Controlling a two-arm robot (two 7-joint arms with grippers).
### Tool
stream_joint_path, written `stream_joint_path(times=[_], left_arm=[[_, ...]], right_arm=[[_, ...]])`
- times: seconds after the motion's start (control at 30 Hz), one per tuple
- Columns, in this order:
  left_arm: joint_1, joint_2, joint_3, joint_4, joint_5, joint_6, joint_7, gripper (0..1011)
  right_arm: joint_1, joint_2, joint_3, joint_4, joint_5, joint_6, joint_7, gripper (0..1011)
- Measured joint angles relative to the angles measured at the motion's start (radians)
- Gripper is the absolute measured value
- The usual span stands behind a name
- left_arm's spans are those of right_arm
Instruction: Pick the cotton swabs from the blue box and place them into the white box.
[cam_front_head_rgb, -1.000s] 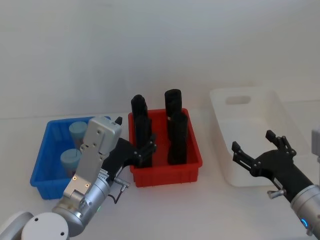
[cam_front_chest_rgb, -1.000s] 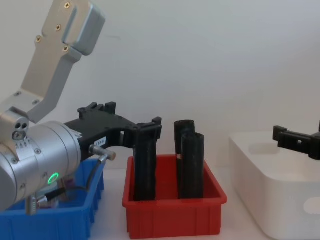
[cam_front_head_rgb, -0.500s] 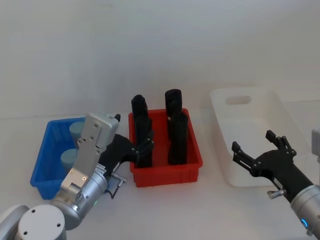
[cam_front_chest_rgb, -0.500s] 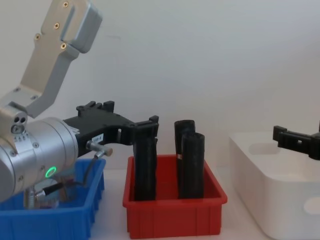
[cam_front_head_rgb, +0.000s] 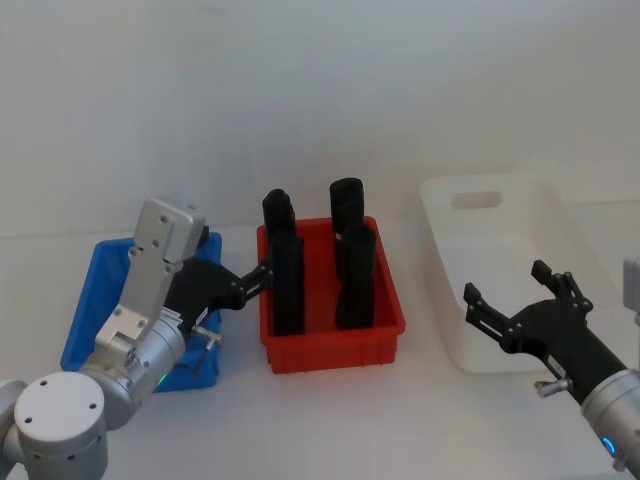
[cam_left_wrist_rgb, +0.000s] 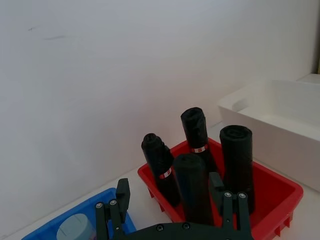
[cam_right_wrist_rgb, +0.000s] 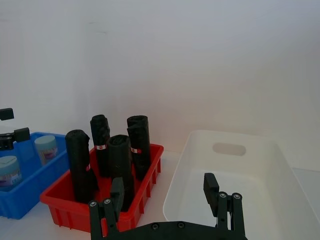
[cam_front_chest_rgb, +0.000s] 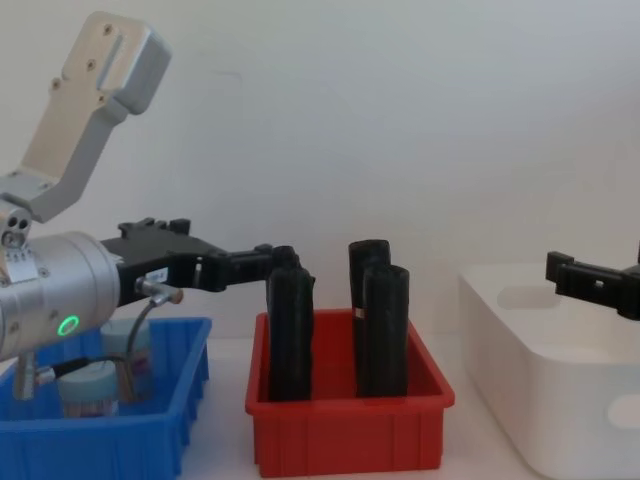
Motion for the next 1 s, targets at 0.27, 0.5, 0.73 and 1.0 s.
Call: stream_joint_path(times=[0.27,0.5,0.73,1.0], left_arm=[[-0.034,0.001,-0.033,0.069,-0.032,0.050,0.018,1000],[-0.071,0.001,-0.067,0.161,-0.070,0.082,0.035,1000],[-0.098,0.001,-0.090,0.231,-0.094,0.098,0.039,1000],[-0.126,-0.002,-0.111,0.318,-0.115,0.116,0.038,1000]], right_arm=[[0.000,0.000,0.000,0.000,0.000,0.000,0.000,1002],[0.000,0.000,0.000,0.000,0.000,0.000,0.000,1002],[0.000,0.000,0.000,0.000,0.000,0.000,0.000,1002],[0.000,0.000,0.000,0.000,0.000,0.000,0.000,1002]])
